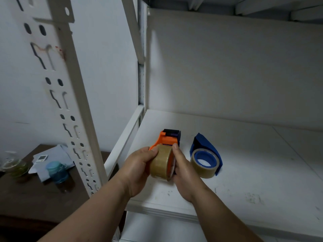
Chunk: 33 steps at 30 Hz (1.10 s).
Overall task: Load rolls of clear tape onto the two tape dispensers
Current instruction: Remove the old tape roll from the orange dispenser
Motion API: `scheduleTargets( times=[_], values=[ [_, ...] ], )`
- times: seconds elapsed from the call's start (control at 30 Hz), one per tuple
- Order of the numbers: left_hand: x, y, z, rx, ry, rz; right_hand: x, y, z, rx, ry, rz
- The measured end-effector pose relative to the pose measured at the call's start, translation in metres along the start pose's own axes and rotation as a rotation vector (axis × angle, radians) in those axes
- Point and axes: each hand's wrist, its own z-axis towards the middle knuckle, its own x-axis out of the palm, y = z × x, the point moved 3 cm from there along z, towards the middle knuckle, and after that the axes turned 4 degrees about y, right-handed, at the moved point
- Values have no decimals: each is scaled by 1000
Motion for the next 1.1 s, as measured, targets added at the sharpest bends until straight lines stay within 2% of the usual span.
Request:
scheduleTargets(
  times=[0.23,0.37,0.43,0.53,0.73,0.93,1.1],
  values=[
    [2,2,1,46,20,28,-5,-1,-10,102,56,75],
    [-11,3,9,40,-214,-22,-17,3,-8,84,-103,47],
    [-18,-3,12,28,-288,-64,-24,7,-9,93,-203,-55],
    [-27,-14,15,21,-356,-97,-27,16,-13,61,-288,-371],
    [-30,-19,21,-40,-401,-73,-9,22,-9,-69,-225,-1123],
    [-26,-15,29,-230,-338,-43,-14,26,-8,-10,-262,-1137],
    [-14,-12,38,-223,-315,194,-16,32,-13,-2,-291,-1186]
  ],
)
